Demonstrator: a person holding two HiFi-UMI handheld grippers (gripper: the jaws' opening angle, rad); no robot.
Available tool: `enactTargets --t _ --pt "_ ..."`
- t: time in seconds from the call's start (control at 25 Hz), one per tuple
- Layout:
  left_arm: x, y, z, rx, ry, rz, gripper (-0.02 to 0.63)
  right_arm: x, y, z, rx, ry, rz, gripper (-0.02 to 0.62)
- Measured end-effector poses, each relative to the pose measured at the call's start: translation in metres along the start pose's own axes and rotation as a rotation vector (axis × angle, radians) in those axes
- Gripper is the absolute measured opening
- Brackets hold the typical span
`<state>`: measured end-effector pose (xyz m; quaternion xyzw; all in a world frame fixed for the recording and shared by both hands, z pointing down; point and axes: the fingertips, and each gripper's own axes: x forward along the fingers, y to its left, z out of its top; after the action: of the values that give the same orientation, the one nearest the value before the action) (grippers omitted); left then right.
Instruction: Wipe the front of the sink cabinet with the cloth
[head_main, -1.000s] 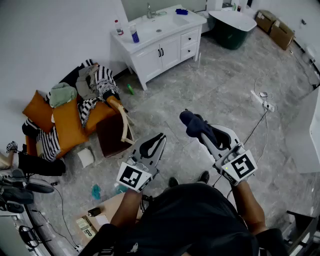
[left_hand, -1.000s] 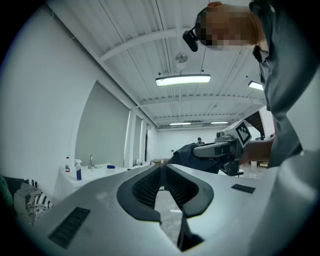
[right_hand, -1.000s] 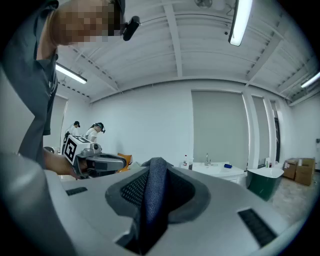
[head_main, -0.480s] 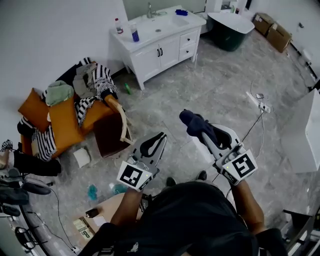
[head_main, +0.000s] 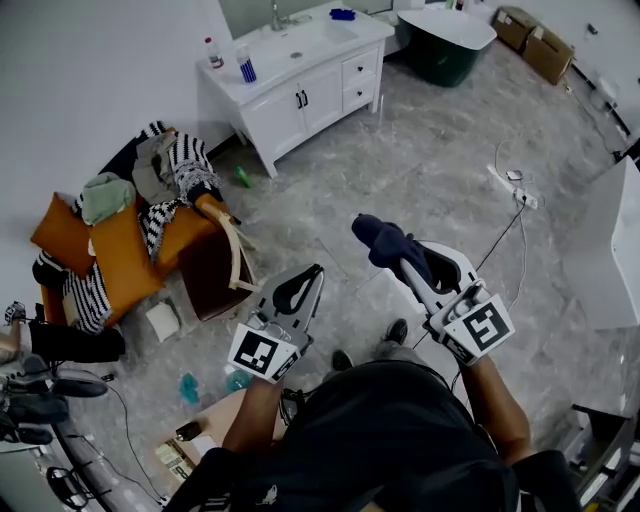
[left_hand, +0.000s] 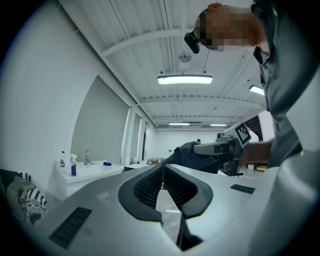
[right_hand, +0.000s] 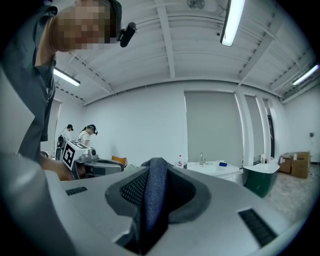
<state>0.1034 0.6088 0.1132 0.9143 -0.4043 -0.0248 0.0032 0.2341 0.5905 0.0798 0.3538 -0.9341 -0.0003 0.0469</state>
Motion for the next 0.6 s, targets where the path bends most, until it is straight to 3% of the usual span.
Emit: enactTargets --t 0.28,0.6 --pt "0.068 -0.009 0.007 0.066 0.04 -0.004 0.005 -0.005 -0.074 -0.005 0.05 -0.051 -0.013 0.091" --pt "0.154 -0.006 0.003 0.051 0.07 0.052 0.005 -0.01 -0.167 -0.015 0.015 -0.063 0.003 0.091"
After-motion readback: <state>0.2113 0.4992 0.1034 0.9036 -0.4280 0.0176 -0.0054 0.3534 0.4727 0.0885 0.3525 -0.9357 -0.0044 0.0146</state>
